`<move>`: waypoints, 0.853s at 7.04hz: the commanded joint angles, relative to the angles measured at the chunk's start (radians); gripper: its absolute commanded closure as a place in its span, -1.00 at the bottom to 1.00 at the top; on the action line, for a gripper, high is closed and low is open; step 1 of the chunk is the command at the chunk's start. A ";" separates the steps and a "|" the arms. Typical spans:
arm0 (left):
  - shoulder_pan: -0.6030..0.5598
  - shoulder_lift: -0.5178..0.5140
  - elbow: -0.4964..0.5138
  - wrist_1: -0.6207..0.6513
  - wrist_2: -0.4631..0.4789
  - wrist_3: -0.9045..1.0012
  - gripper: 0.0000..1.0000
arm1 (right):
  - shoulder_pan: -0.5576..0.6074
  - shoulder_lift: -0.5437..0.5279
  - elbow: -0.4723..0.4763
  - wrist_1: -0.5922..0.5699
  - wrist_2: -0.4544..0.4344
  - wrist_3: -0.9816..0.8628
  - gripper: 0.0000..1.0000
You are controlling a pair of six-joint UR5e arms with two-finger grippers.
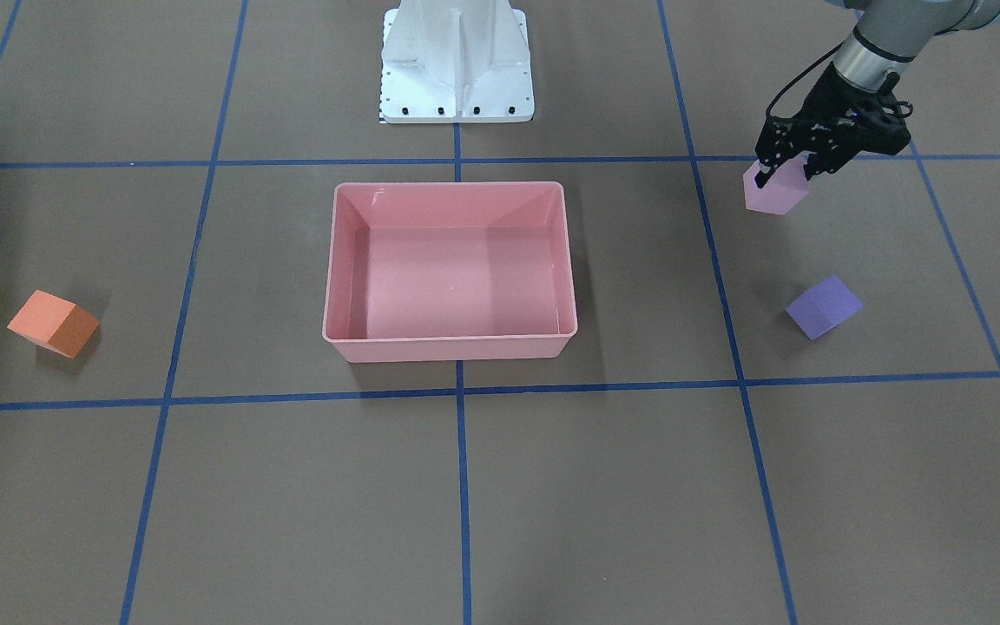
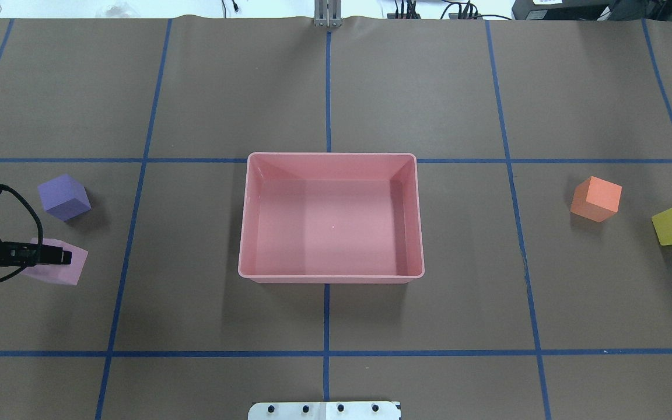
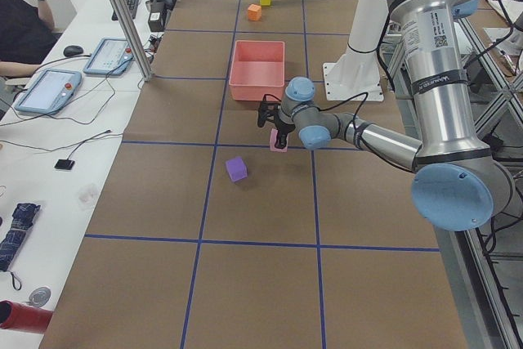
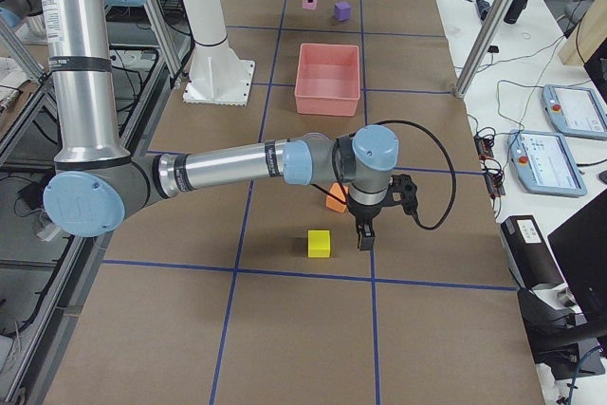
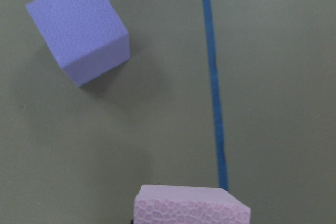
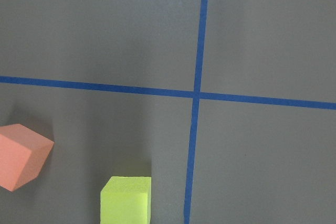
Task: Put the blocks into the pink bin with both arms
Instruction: 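Close the left gripper on the light pink cube, then carry pink cube into bin with left gripper while right reaches orange cube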
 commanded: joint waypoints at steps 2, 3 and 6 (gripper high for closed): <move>-0.048 -0.363 -0.130 0.504 -0.037 -0.037 1.00 | -0.106 0.014 0.035 0.003 0.059 0.015 -1.00; -0.048 -0.576 -0.141 0.733 -0.037 -0.081 1.00 | -0.145 0.003 0.032 0.003 0.102 0.156 -1.00; -0.034 -0.990 -0.073 1.057 -0.031 -0.236 1.00 | -0.215 -0.036 0.021 0.178 0.107 0.452 -0.99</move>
